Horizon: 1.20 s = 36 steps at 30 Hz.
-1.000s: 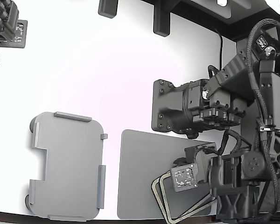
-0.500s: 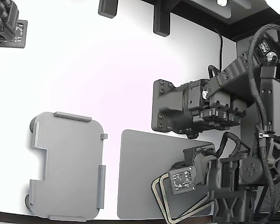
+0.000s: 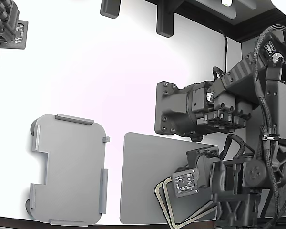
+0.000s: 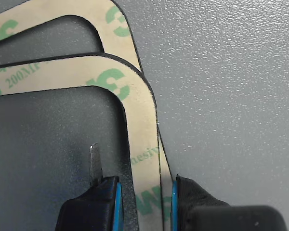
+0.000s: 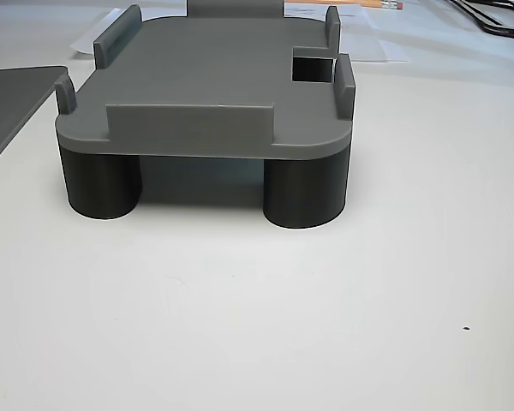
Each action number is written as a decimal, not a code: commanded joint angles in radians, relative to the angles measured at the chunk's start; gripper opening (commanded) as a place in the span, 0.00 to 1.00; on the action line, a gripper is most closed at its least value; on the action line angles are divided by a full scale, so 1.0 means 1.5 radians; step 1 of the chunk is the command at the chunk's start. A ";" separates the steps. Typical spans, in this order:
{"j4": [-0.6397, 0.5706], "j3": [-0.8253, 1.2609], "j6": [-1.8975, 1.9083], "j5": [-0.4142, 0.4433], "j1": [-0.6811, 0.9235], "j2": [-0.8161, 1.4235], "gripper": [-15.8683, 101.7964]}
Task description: Move top rectangular frame to the holder.
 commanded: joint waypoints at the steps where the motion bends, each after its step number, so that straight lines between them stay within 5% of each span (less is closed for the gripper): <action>1: -0.004 -0.009 0.000 -0.001 -0.007 0.020 0.47; 18: -0.025 0.011 -0.003 -0.007 -0.009 0.020 0.34; 22: -0.011 0.002 -0.001 -0.007 -0.010 0.020 0.18; 26: 0.025 -0.025 -0.001 -0.004 -0.015 0.021 0.05; 36: 0.175 -0.155 0.042 0.037 -0.055 0.062 0.04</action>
